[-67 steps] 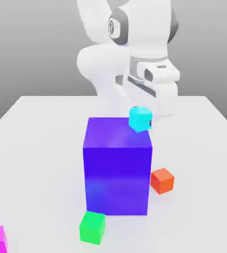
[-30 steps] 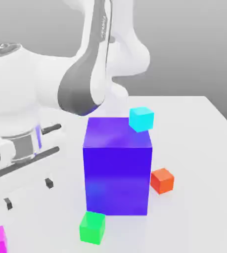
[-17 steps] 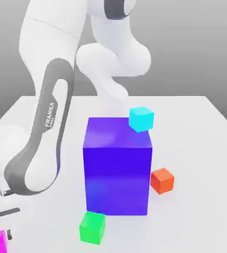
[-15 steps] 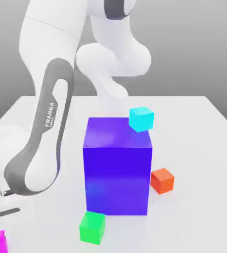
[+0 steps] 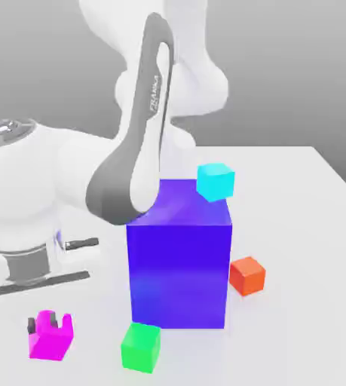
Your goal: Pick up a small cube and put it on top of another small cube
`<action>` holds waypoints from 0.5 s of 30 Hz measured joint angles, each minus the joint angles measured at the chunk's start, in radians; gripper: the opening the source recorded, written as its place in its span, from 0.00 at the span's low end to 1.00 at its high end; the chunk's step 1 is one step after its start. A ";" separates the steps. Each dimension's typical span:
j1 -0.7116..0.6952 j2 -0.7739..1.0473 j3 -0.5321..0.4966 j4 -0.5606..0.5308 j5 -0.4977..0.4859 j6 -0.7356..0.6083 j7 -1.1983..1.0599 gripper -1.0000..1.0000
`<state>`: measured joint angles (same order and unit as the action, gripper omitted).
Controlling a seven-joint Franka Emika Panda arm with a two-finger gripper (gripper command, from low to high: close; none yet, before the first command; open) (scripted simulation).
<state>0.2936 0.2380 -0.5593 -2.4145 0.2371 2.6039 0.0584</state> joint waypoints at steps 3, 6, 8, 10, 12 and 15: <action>0.079 -0.081 -0.009 -0.075 -0.076 0.012 0.165 0.00; 0.137 -0.160 0.007 -0.148 -0.155 0.022 0.331 0.00; 0.144 -0.127 0.026 -0.162 -0.111 0.064 0.326 0.00; 0.115 -0.060 0.072 -0.160 -0.027 0.120 0.272 0.00; 0.084 0.006 0.120 -0.154 0.056 0.171 0.214 1.00; 0.085 0.006 0.120 -0.154 0.056 0.171 0.214 1.00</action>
<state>0.3781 0.2440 -0.4395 -2.5684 0.2933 2.7753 0.2722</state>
